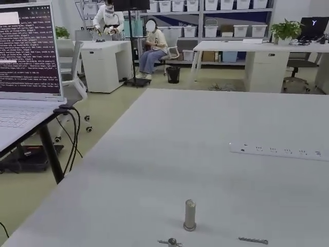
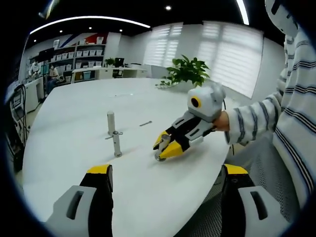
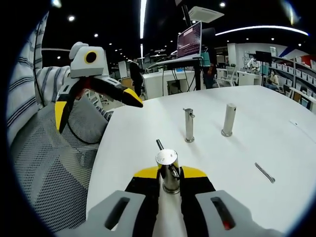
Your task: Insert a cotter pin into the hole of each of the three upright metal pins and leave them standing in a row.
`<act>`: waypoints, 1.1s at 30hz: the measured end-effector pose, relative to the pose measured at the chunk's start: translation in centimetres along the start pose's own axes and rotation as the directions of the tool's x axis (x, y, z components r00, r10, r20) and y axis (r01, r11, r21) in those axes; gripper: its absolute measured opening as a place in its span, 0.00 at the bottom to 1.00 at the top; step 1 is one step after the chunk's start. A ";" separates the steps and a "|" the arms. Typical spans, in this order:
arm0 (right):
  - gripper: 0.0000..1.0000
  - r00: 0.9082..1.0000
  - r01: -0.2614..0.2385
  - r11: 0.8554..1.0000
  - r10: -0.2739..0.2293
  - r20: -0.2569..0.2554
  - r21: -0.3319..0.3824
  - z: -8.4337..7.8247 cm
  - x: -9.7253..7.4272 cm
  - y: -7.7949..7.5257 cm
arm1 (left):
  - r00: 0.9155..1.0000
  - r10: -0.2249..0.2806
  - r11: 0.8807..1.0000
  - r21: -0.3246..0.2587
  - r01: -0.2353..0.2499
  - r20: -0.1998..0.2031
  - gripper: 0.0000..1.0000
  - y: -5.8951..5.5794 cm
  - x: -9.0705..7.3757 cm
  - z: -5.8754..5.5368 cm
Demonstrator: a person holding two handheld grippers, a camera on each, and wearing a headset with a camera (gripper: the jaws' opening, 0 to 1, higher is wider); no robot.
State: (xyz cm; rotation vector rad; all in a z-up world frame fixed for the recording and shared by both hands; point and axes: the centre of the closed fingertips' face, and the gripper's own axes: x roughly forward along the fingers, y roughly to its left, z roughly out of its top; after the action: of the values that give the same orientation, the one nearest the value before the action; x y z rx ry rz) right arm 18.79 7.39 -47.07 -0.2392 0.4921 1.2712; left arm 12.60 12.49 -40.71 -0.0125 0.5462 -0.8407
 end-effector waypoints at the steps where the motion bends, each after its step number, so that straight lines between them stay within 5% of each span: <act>1: 0.10 1.000 0.002 1.000 -0.002 0.001 -0.005 0.0 0.0 -0.1 | 1.000 0.002 1.000 0.003 -0.002 -0.003 0.90 0.0 0.0 0.0; 18: 0.08 0.999 0.016 0.995 -0.020 -0.042 -0.094 0.0 -0.4 -0.5 | 0.998 0.039 0.999 0.010 -0.038 -0.057 0.91 -0.1 -0.6 -1.4; 33: 0.08 0.998 0.063 0.994 -0.064 -0.012 -0.090 1.9 -1.6 -4.0 | 0.996 0.049 0.999 -0.008 -0.050 -0.068 0.94 0.2 -0.7 -1.6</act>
State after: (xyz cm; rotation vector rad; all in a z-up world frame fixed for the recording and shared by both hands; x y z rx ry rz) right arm 22.65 5.74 -45.00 -0.3375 0.4375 1.2315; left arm 11.63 13.46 -41.79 0.0202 0.6119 -0.7919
